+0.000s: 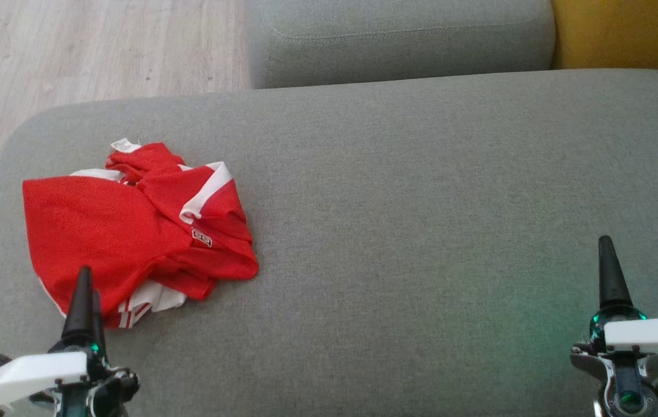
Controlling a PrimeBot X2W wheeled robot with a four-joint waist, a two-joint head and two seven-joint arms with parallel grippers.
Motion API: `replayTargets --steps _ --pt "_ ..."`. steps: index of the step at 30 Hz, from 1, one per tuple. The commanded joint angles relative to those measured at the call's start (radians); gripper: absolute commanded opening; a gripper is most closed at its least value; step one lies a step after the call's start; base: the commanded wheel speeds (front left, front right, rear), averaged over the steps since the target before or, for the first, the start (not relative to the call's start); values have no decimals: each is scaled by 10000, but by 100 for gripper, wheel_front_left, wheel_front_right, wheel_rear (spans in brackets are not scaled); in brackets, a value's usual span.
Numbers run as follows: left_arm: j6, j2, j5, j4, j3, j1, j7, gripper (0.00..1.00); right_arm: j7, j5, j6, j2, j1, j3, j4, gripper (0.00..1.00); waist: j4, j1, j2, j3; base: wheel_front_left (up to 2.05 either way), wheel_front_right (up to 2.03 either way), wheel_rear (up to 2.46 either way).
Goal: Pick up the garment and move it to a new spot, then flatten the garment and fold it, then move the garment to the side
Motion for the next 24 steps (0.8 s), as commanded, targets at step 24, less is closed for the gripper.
replayTargets --steps 24 --pt "583 142 4624 -2212 -918 -337 -737 100 -799 -4406 -3 -60 -627 936 -1155 100 36 0 0 27 0 0 0"
